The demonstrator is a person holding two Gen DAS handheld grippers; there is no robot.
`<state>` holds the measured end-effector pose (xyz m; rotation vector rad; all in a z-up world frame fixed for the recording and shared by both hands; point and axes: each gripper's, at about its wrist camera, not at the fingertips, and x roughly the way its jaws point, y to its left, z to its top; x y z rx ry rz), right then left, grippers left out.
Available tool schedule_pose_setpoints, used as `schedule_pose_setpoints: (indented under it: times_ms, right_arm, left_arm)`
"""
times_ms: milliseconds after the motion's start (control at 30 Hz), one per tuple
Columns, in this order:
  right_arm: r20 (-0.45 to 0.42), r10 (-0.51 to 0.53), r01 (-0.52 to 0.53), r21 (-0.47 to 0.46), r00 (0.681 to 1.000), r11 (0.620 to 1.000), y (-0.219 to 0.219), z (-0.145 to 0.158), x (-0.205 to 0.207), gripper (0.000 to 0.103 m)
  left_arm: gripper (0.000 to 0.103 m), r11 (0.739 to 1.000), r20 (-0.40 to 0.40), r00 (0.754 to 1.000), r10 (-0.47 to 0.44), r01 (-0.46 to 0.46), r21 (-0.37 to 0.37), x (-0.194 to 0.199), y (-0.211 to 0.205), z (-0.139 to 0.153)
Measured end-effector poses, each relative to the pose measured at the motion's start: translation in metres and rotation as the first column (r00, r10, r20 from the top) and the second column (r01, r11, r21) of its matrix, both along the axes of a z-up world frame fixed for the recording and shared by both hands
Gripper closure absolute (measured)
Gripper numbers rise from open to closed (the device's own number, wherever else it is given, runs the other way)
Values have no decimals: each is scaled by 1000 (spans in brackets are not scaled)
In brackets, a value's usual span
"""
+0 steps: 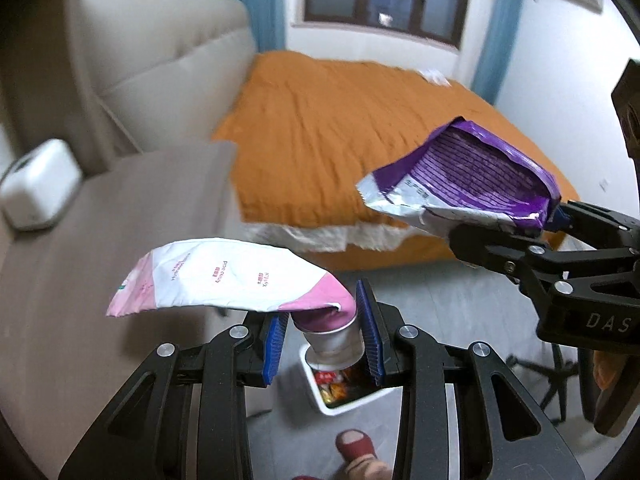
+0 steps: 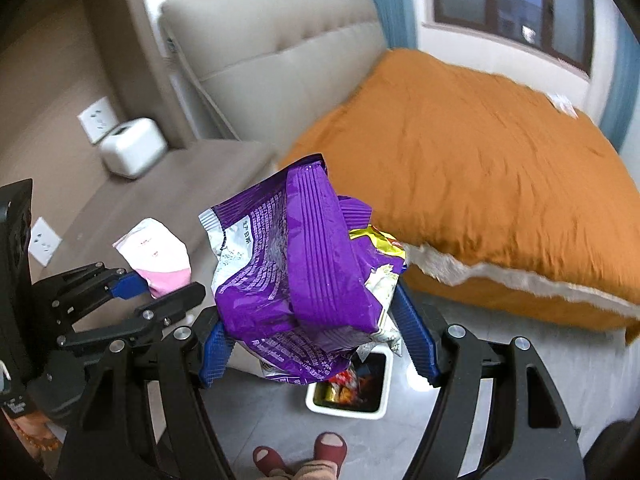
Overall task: Collect trash
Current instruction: 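Carry the tube and purple bag to the white bin and release both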
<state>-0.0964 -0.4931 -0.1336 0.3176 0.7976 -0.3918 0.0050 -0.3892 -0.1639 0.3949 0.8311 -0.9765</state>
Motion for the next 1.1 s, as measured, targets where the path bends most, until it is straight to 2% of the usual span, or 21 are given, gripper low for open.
schedule_pose_setpoints:
  times_ms: [267, 400, 500, 567, 633, 667, 700, 733, 767, 800, 867, 933, 1033, 1100]
  right_arm:
    - [-97, -78, 87, 89, 992, 992, -37, -68, -13, 31]
    - [-149, -106, 126, 134, 983, 983, -56, -113, -15, 31]
    - [-178, -116, 146, 165, 977, 975, -68, -153, -13, 31]
    - [-206, -108, 150, 201, 973, 968, -78, -197, -8, 31]
    - [-242, -79, 143, 260, 967, 955, -86, -247, 0, 30]
    - [-274, -74, 147, 255, 959, 956, -89, -277, 6, 28]
    - [-289, -64, 141, 254, 955, 957, -90, -295, 12, 26]
    - [-311, -36, 124, 269, 950, 955, -92, -322, 18, 18]
    - [-344, -1, 112, 303, 939, 946, -93, -358, 26, 4]
    - [-364, 17, 109, 323, 931, 940, -93, -378, 30, 4]
    - [-426, 40, 110, 321, 904, 941, -93, -428, 36, 4]
    - [-454, 34, 122, 310, 890, 943, -94, -454, 38, 4]
    - [-489, 22, 143, 298, 872, 944, -93, -481, 36, 4]
    - [-497, 14, 157, 301, 867, 941, -91, -486, 33, 4]
  left_arm:
    - [72, 989, -53, 995, -87, 92, 115, -18, -52, -71]
    - [74, 981, -86, 990, -113, 125, 150, -21, -72, -113]
    - [74, 976, -137, 982, -128, 149, 160, -20, -87, -155]
    - [74, 971, -164, 977, -135, 164, 172, -15, -97, -200]
    - [73, 965, -203, 969, -142, 181, 190, -11, -104, -259]
    - [73, 961, -227, 965, -135, 183, 206, -7, -108, -290]
    - [71, 958, -252, 959, -128, 185, 220, -4, -110, -314]
    - [55, 947, -299, 947, -118, 198, 253, 0, -114, -350]
    - [37, 936, -334, 936, -108, 209, 284, 3, -118, -383]
    - [4, 928, -343, 935, -89, 203, 312, 5, -120, -410]
    - [5, 922, -347, 936, -67, 190, 337, 5, -117, -444]
    - [5, 907, -364, 931, -40, 187, 377, 4, -116, -477]
    - [5, 895, -372, 928, -3, 169, 414, -1, -109, -505]
    - [5, 896, -385, 922, 21, 154, 416, -3, -103, -508]
